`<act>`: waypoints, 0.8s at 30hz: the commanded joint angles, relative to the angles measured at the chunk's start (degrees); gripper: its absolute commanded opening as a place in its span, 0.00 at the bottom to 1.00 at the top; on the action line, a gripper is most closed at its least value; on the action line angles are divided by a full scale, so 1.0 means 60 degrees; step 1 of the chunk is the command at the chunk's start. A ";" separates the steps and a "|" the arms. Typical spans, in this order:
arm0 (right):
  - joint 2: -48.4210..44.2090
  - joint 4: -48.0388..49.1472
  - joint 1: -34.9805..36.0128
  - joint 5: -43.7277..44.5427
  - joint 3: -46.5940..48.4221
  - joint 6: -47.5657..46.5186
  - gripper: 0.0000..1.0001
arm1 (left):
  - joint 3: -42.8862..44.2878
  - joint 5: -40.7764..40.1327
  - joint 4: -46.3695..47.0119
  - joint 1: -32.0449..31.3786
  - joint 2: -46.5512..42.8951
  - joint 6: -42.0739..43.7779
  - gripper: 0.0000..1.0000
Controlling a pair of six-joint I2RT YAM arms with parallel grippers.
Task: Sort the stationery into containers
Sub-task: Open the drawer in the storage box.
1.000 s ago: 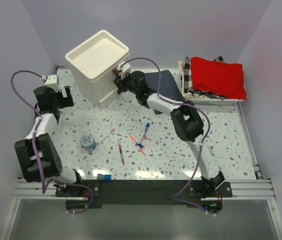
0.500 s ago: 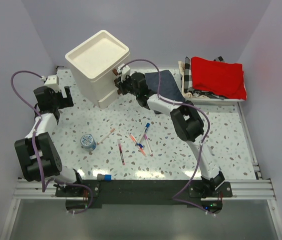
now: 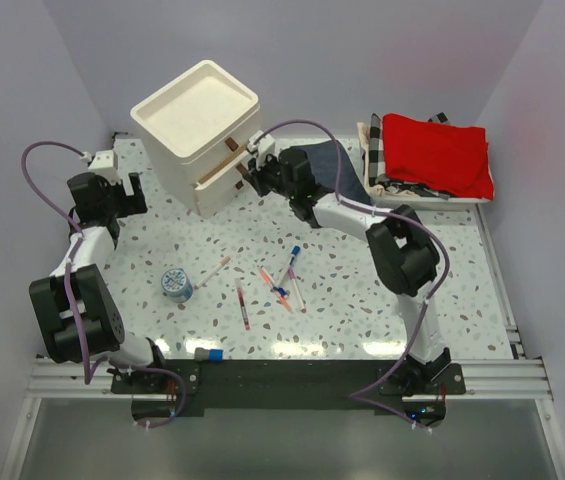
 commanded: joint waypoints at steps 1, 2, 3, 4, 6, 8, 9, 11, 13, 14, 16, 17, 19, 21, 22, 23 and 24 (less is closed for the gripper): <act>-0.1041 -0.0165 -0.0035 -0.0301 -0.0774 -0.0060 0.00 | -0.0015 0.0102 0.0623 0.0111 -0.0129 -0.0022 1.00; -0.1159 -0.0194 -0.0035 -0.0316 -0.1021 -0.0103 0.00 | -0.0016 0.0132 0.0623 0.0125 -0.0143 -0.0022 1.00; -0.1291 -0.0224 -0.0049 -0.0316 -0.1154 -0.0118 0.00 | -0.0016 0.0161 0.0638 0.0125 -0.0158 -0.0037 1.00; -0.1481 -0.0238 -0.0035 -0.0316 -0.1257 -0.0118 0.00 | -0.0045 0.0190 0.0667 0.0111 -0.0158 -0.0066 1.00; -0.1687 -0.0340 -0.0049 -0.0316 -0.1565 -0.0118 0.00 | -0.0031 0.0220 0.0682 0.0096 -0.0187 -0.0095 1.00; -0.2008 -0.0385 -0.0049 -0.0331 -0.1871 -0.0118 0.00 | -0.0031 0.0234 0.0696 0.0111 -0.0216 -0.0110 1.00; -0.2111 -0.0429 -0.0035 -0.0316 -0.1990 -0.0118 0.00 | -0.0045 0.0249 0.0711 0.0096 -0.0246 -0.0110 1.00; -0.2462 -0.0516 -0.0049 -0.0316 -0.2341 -0.0133 0.00 | -0.0074 0.0249 0.0711 0.0096 -0.0290 -0.0110 1.00; -0.2727 -0.0575 -0.0035 -0.0302 -0.2692 -0.0162 0.00 | -0.0133 0.0249 0.0755 0.0081 -0.0348 -0.0110 1.00; -0.2960 -0.0662 -0.0049 -0.0301 -0.2781 -0.0177 0.00 | -0.0148 0.0249 0.0769 0.0081 -0.0363 -0.0139 1.00; -0.3166 -0.0722 -0.0049 -0.0272 -0.3087 -0.0177 0.00 | -0.0221 0.0264 0.0842 0.0081 -0.0407 -0.0183 1.00; -0.3283 -0.0751 -0.0035 -0.0258 -0.3176 -0.0191 0.00 | -0.0250 0.0307 0.0872 0.0067 -0.0436 -0.0184 1.00; -0.3503 -0.0795 -0.0049 -0.0228 -0.3410 -0.0192 0.00 | -0.0308 0.0337 0.0959 0.0067 -0.0480 -0.0184 1.00; -0.3679 -0.0839 -0.0035 -0.0213 -0.3528 -0.0221 0.00 | -0.0338 0.0352 0.0989 0.0052 -0.0524 -0.0184 1.00; -0.3723 -0.0868 -0.0035 -0.0199 -0.3601 -0.0221 0.00 | -0.0353 0.0366 0.1004 0.0067 -0.0568 -0.0184 1.00; -0.3767 -0.0883 -0.0035 -0.0199 -0.3646 -0.0264 0.00 | -0.0353 0.0366 0.1004 0.0052 -0.0583 -0.0184 1.00; -0.3869 -0.0883 -0.0035 -0.0199 -0.3675 -0.0294 0.00 | -0.0367 0.0366 0.1004 0.0052 -0.0612 -0.0184 1.00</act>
